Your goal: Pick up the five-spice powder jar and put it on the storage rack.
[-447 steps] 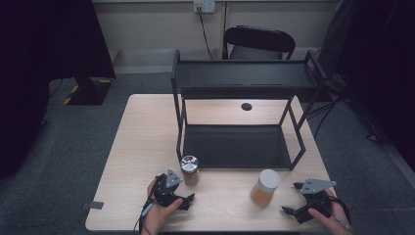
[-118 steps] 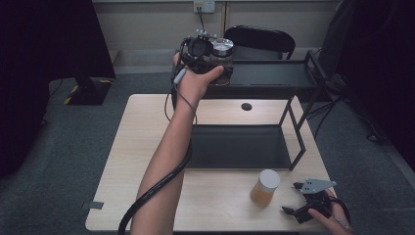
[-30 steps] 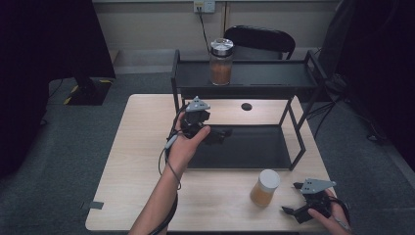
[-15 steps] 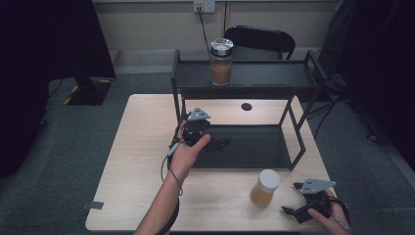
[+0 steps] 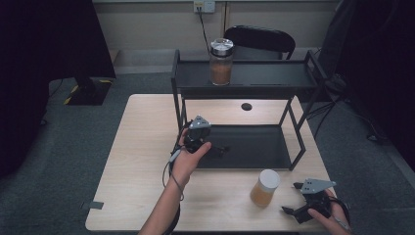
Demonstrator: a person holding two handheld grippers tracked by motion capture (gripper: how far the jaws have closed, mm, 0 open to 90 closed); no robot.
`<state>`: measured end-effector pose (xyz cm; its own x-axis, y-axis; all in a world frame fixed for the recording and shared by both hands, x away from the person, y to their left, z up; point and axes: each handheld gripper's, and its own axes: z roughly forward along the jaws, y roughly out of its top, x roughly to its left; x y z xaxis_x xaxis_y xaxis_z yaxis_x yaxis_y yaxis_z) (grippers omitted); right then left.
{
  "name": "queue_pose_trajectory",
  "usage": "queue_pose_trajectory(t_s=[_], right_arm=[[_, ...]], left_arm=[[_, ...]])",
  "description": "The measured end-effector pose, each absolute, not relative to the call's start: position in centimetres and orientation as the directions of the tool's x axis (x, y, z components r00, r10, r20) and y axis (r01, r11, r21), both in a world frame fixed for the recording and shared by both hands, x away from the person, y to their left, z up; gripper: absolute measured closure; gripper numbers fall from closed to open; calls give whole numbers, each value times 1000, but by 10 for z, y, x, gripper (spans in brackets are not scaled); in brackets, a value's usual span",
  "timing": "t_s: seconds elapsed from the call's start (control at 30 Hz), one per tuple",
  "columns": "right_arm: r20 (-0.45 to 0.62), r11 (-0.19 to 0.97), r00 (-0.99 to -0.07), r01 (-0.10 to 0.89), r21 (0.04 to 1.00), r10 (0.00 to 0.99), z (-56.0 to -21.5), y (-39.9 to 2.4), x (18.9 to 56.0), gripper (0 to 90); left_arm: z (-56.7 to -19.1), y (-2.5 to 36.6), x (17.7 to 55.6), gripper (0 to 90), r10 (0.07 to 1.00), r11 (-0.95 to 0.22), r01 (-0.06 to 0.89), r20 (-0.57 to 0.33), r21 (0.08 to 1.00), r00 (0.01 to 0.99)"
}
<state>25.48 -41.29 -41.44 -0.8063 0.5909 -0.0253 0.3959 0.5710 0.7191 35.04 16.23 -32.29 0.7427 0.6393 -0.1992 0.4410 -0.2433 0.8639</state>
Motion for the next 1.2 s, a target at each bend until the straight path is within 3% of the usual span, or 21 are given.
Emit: queue_pose_trajectory(t_s=[1.2], right_arm=[[-25, 571, -806, 396, 719, 592, -414, -413, 255, 0]], left_arm=[[-380, 154, 335, 18, 639, -335, 461, -161, 822, 752]])
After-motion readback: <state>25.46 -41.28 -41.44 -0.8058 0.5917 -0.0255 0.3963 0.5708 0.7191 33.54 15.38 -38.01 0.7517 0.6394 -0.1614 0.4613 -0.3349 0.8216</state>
